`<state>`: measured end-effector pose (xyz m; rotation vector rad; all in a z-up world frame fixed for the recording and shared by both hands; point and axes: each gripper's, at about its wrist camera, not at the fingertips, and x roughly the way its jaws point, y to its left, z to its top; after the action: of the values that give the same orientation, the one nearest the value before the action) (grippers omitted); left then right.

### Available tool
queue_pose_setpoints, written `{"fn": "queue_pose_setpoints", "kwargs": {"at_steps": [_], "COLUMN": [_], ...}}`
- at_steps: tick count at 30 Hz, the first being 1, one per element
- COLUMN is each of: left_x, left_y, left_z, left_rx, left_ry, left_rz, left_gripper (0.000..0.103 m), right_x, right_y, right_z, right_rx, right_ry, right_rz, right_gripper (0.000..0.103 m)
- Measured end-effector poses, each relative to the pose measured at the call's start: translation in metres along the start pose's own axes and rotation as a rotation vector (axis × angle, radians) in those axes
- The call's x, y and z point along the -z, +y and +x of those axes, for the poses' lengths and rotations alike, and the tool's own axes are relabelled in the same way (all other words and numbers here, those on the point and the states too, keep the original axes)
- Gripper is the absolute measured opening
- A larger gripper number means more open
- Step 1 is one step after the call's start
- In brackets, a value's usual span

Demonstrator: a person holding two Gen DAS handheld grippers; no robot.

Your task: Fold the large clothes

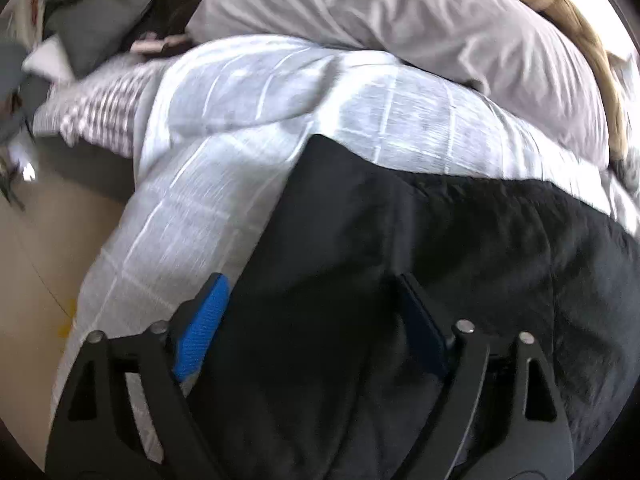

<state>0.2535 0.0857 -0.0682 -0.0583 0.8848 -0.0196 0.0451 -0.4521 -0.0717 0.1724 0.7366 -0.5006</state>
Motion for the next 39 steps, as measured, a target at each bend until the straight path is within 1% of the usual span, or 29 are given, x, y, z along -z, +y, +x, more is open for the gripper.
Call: {"fn": "queue_pose_setpoints", "kwargs": {"at_steps": [1, 3, 5, 7, 9, 10, 13, 16, 17, 19, 21, 22, 23, 24, 25, 26, 28, 31, 32, 34, 35, 36, 39], "left_x": [0.0, 0.003, 0.007, 0.01, 0.013, 0.016, 0.024, 0.041, 0.051, 0.07, 0.085, 0.096, 0.102, 0.106, 0.111, 0.117, 0.127, 0.14, 0.145, 0.152, 0.156, 0.158, 0.158], "left_y": [0.001, -0.002, -0.006, -0.005, -0.002, -0.001, 0.006, 0.019, 0.027, 0.04, 0.049, 0.056, 0.06, 0.064, 0.068, 0.074, 0.082, 0.085, 0.084, 0.08, 0.077, 0.075, 0.068], "left_z": [0.0, -0.006, -0.019, -0.037, -0.057, -0.071, -0.102, -0.131, -0.14, -0.151, -0.152, -0.15, -0.147, -0.144, -0.14, -0.135, -0.126, -0.112, -0.104, -0.093, -0.087, -0.085, -0.086], "left_rx": [-0.003, -0.049, -0.101, -0.11, -0.078, -0.044, 0.032, 0.101, 0.133, 0.175, 0.157, 0.114, 0.099, 0.106, 0.122, 0.154, 0.183, 0.23, 0.267, 0.308, 0.326, 0.326, 0.319], "left_ry": [0.007, 0.003, 0.004, 0.02, 0.066, 0.095, 0.157, 0.24, 0.268, 0.282, 0.292, 0.313, 0.329, 0.344, 0.359, 0.381, 0.42, 0.482, 0.507, 0.534, 0.541, 0.53, 0.451], "left_rz": [-0.002, 0.029, 0.07, 0.082, 0.071, 0.054, -0.015, -0.146, -0.21, -0.297, -0.347, -0.391, -0.421, -0.452, -0.491, -0.553, -0.64, -0.717, -0.747, -0.777, -0.793, -0.802, -0.816], "left_gripper": [0.087, 0.087, 0.087, 0.087, 0.087, 0.087, 0.087, 0.09, 0.093, 0.094, 0.094, 0.094, 0.094, 0.094, 0.094, 0.094, 0.094, 0.094, 0.094, 0.094, 0.094, 0.094, 0.094], "right_x": [0.003, 0.007, 0.01, 0.01, 0.009, 0.009, 0.006, 0.008, 0.01, 0.014, 0.022, 0.027, 0.03, 0.034, 0.037, 0.042, 0.05, 0.057, 0.058, 0.062, 0.063, 0.063, 0.065], "right_y": [-0.011, -0.026, -0.031, -0.033, -0.032, -0.03, -0.017, 0.004, 0.01, 0.024, 0.039, 0.049, 0.056, 0.066, 0.072, 0.08, 0.093, 0.108, 0.111, 0.119, 0.123, 0.127, 0.137], "right_z": [-0.002, -0.01, -0.019, -0.029, -0.046, -0.051, -0.082, -0.116, -0.125, -0.144, -0.158, -0.163, -0.165, -0.167, -0.167, -0.167, -0.166, -0.165, -0.164, -0.163, -0.162, -0.161, -0.157], "right_rx": [-0.02, -0.024, -0.008, 0.002, 0.001, -0.002, -0.051, -0.082, -0.09, -0.117, -0.149, -0.162, -0.167, -0.17, -0.169, -0.162, -0.142, -0.131, -0.129, -0.129, -0.132, -0.136, -0.148], "right_ry": [0.004, 0.006, 0.009, 0.014, 0.022, 0.028, 0.055, 0.062, 0.06, 0.048, 0.041, 0.043, 0.046, 0.051, 0.054, 0.055, 0.056, 0.049, 0.047, 0.045, 0.045, 0.047, 0.051], "right_rz": [0.026, 0.054, 0.031, 0.004, -0.014, -0.015, -0.052, -0.118, -0.132, -0.166, -0.2, -0.223, -0.242, -0.27, -0.291, -0.318, -0.366, -0.411, -0.42, -0.445, -0.454, -0.46, -0.466], "right_gripper": [0.069, 0.07, 0.07, 0.07, 0.07, 0.07, 0.071, 0.072, 0.073, 0.079, 0.081, 0.081, 0.081, 0.081, 0.081, 0.081, 0.081, 0.081, 0.081, 0.081, 0.081, 0.081, 0.081]}}
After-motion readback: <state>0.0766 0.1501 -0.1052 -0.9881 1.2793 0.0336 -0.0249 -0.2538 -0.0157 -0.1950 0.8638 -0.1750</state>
